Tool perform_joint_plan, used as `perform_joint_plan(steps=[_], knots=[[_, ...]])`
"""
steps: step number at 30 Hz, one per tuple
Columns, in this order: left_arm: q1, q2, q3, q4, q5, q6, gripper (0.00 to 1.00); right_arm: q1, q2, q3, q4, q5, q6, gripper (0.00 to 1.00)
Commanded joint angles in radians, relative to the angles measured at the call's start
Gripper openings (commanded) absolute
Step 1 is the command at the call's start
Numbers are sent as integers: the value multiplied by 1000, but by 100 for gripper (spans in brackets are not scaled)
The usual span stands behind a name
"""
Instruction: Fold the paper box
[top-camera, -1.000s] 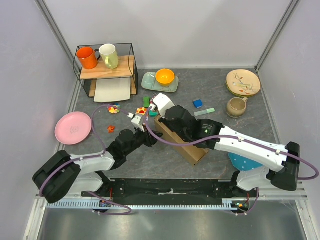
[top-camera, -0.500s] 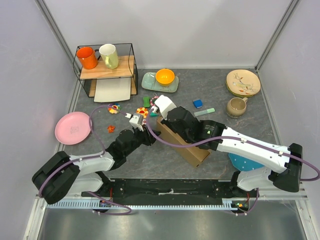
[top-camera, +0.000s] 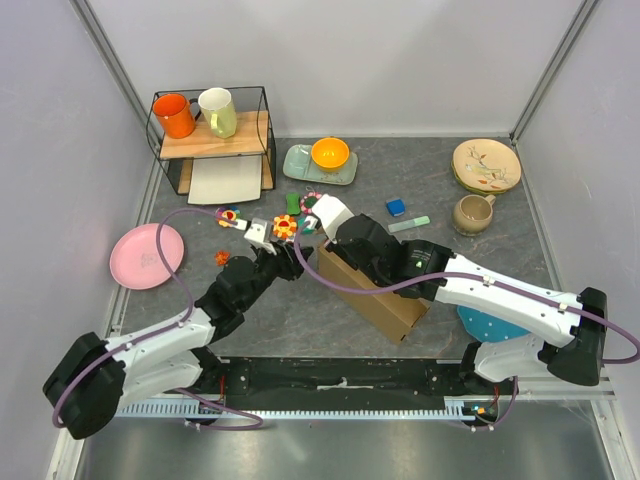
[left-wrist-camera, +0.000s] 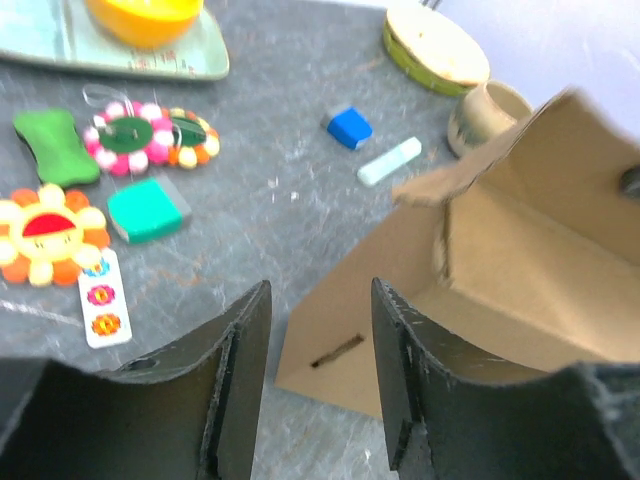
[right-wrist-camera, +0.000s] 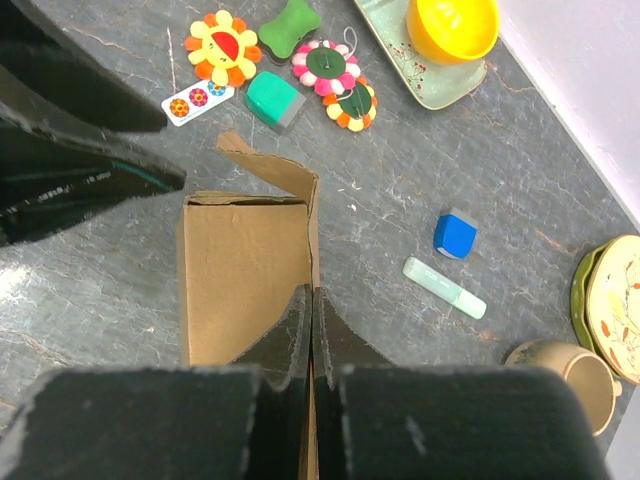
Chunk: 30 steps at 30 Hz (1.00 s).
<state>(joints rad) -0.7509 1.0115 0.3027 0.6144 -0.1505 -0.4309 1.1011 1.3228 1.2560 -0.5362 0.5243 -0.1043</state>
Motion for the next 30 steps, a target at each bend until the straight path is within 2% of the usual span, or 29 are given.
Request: perform_joint_plan(steps=[1,5,8,11,18,25,30], knots=[[22,-66,93,-31,-15,133,52,-1,-34,11,4,-4,-11,0],[27,-65,127,-4,43,132,54,0,-30,10,1,-13,-12,0],[30,-44,157,-5,9,145,56,0,-27,8,-7,-17,-9,0],[53,-28,184,-13,12,176,64,-1,-28,11,-14,-24,-6,0],[88,1,266,-82,202,267,75,2,-25,8,-19,-20,-5,0],[108,58,352,-232,417,328,78,0,-14,10,-18,-12,-12,0],[116,74,398,-338,489,398,78,-1,-17,8,-16,-7,-12,0]])
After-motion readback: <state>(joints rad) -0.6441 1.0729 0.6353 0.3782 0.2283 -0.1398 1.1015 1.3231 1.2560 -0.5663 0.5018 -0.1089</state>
